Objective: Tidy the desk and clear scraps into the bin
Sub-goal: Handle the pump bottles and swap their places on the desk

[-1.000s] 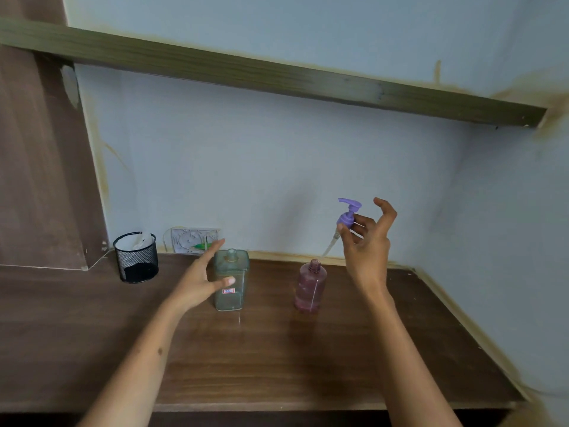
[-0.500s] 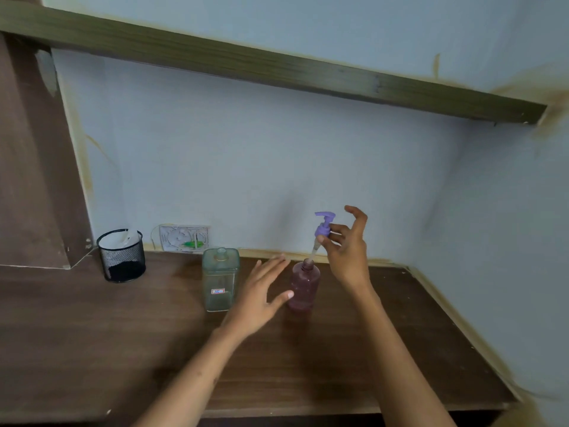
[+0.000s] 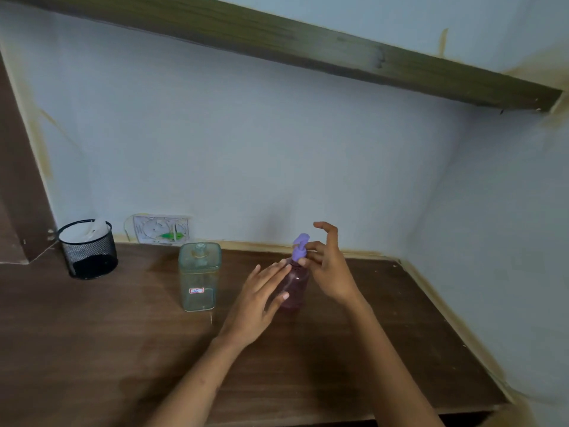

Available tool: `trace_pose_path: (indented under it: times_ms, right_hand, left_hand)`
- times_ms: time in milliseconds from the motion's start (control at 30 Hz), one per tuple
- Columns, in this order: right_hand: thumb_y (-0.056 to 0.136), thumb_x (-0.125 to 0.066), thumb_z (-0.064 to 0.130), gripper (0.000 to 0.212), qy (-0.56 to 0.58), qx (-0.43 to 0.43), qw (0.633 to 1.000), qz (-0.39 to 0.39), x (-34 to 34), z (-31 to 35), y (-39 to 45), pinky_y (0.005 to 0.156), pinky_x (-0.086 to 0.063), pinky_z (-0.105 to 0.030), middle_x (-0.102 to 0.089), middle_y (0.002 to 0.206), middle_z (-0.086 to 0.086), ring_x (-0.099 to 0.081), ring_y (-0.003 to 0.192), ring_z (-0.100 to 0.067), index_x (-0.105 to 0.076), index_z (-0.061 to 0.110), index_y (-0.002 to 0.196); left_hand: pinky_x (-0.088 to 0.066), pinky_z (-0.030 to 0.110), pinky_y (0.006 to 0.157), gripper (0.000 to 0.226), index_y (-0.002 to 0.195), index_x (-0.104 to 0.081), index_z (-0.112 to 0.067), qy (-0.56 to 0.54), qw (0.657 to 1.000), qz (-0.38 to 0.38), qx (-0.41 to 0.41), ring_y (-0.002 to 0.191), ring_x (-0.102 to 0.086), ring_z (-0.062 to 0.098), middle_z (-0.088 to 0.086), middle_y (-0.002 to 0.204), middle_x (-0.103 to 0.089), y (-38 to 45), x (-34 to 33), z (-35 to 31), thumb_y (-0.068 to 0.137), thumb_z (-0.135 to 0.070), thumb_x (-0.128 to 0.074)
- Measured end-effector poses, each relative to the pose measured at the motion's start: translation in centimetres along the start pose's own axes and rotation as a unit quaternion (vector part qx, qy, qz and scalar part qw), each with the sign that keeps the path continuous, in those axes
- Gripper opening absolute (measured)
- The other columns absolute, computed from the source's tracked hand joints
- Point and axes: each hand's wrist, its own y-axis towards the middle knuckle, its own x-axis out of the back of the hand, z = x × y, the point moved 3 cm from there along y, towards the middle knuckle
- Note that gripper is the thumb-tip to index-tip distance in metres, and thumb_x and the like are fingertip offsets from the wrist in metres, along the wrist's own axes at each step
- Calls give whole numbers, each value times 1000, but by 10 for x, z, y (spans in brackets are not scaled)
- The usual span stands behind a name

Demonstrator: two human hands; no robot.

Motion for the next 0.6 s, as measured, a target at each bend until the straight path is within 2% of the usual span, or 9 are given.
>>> trace_pose_path:
  times_ms: [100, 267, 400, 467, 533, 600]
  right_hand:
    - [89, -58, -6, 65, -6, 3, 1000, 15, -2, -5, 1, 77, -47, -7, -69, 95, 9, -67, 92, 4, -23, 29, 130]
    - [84, -70, 2, 70, -24, 7, 1000, -7, 0, -8, 5, 83, -47, -12, -72, 91, 5, -67, 94, -3, -25, 29, 130]
    - [74, -82, 18, 77, -64, 1, 996, -63, -5, -5, 4, 69, -46, -13, -64, 86, -2, -66, 86, -11, -27, 29, 126]
    - [72, -84, 24, 82, -57, -8, 996, -72, -8, -6, 3, 68, -46, -10, -63, 91, -2, -65, 88, -10, -26, 29, 129]
    - [75, -81, 26, 89, -23, -9, 998, -62, -8, -11, 2, 76, -45, -7, -63, 104, 2, -63, 98, -6, -18, 33, 137]
    - [81, -75, 22, 90, 43, -12, 999, -32, -7, -16, 2, 87, -46, -16, -64, 116, 3, -63, 107, -6, -10, 40, 142]
  left_hand:
    - [-13, 33, 121, 52, 147, -39, -24, 28, 999, 1, -15, 142, -30, 3, -10, 152, -36, 2, 1, 6, 97, -30, -53]
    - [-11, 33, 121, 52, 147, -37, -26, 41, 999, 6, -16, 143, -28, 3, -12, 152, -36, 1, 2, 8, 98, -33, -51]
    - [-9, 32, 122, 53, 149, -32, -29, 43, 999, 11, -11, 143, -26, 1, -14, 153, -33, 1, 2, 7, 99, -34, -49]
    - [-10, 34, 122, 56, 150, -30, -30, 44, 999, 17, -9, 144, -25, 1, -15, 154, -32, 0, 2, 8, 99, -32, -52]
    - [-11, 35, 121, 57, 151, -29, -31, 49, 999, 17, -6, 144, -24, 0, -15, 155, -30, -1, 1, 9, 98, -32, -52]
    - [-12, 35, 121, 57, 150, -30, -30, 49, 999, 10, -8, 143, -26, 1, -15, 155, -30, -1, 1, 9, 98, -32, -53]
